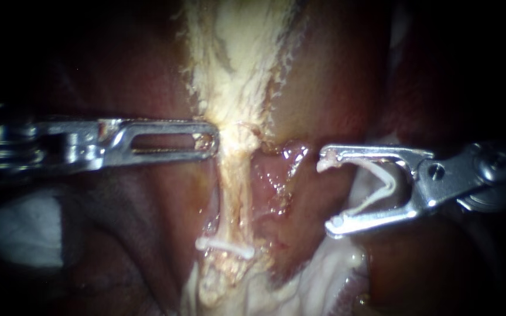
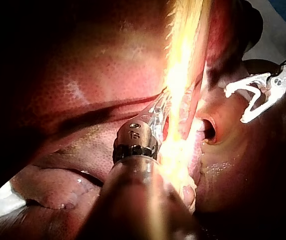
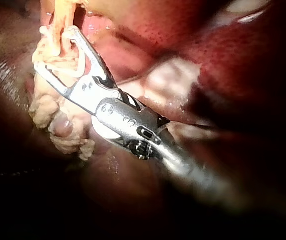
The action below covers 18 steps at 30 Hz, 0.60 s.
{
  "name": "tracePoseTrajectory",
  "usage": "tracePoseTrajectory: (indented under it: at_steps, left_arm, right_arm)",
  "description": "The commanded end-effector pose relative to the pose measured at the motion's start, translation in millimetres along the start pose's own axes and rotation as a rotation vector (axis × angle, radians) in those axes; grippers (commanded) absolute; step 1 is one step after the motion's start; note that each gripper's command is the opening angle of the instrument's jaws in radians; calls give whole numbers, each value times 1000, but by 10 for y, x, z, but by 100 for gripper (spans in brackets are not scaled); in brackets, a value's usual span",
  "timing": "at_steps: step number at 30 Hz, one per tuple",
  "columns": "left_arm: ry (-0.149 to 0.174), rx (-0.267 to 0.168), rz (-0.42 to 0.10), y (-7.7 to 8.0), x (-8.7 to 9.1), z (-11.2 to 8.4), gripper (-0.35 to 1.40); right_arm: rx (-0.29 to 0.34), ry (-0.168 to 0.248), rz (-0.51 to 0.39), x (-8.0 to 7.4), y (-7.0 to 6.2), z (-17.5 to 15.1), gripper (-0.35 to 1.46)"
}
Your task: Clipping second clip left tube
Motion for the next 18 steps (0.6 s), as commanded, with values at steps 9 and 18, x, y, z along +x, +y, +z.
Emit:
tracePoseTrajectory:
  at_steps: [9, 18]
  left_arm:
    - [0, 0, -1, -3, 1, -5, -35]
    - [1, -10, -6, -7, -10, -45, -35]
  right_arm:
    - [5, -12, -4, -5, -3, 3, 57]
    - [32, -44, 34, -28, -6, 39, 57]
